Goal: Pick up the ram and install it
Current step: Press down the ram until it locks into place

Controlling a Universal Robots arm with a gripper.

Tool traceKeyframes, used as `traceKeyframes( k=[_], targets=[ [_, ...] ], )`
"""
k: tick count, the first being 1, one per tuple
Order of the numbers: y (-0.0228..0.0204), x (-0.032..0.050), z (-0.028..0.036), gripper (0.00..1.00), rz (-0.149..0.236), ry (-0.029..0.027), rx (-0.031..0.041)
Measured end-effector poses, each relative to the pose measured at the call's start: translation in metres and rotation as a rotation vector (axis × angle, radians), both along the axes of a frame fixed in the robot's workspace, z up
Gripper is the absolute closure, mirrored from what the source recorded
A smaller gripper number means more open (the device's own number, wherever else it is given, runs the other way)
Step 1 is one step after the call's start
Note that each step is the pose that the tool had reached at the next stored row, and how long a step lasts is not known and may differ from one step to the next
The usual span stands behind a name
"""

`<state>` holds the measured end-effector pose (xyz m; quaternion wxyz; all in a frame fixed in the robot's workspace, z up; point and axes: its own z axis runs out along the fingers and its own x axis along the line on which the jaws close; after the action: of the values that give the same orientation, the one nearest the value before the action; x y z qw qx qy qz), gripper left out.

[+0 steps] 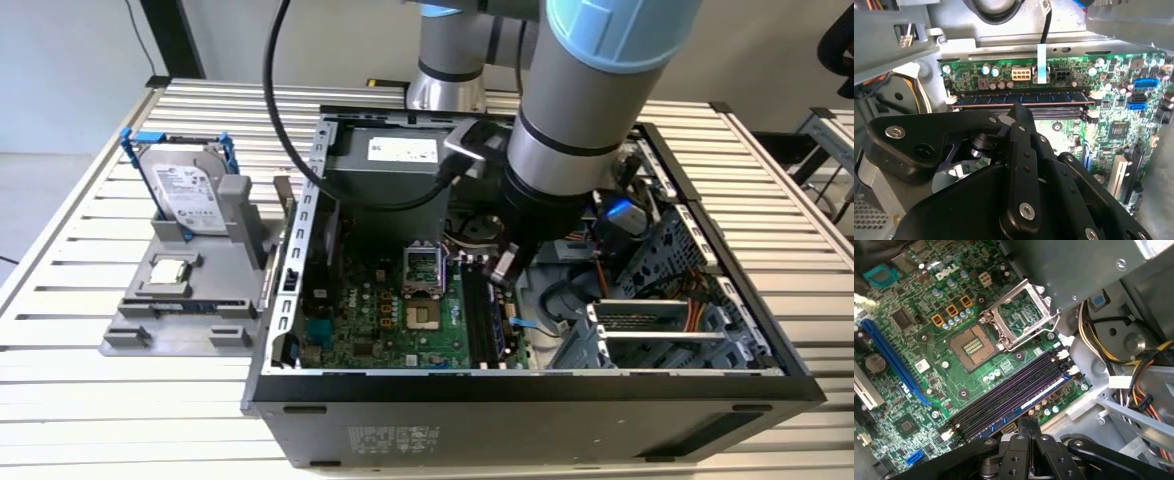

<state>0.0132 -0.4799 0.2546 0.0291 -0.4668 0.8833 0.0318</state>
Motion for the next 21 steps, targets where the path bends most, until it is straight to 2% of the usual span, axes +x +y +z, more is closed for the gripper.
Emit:
traceKeyframes(
  k=[7,14,21],
  targets=[
    [0.0001,-0.0006,-0.0028,1.00,0.076,0.0000,0.0000],
    [0.0001,-0.0006,-0.0038,1.00,0.200,-0.0002,0.0001],
    [0.0001,-0.0007,-0.0043,1.00,0.322,-0.0031,-0.0002]
  ],
)
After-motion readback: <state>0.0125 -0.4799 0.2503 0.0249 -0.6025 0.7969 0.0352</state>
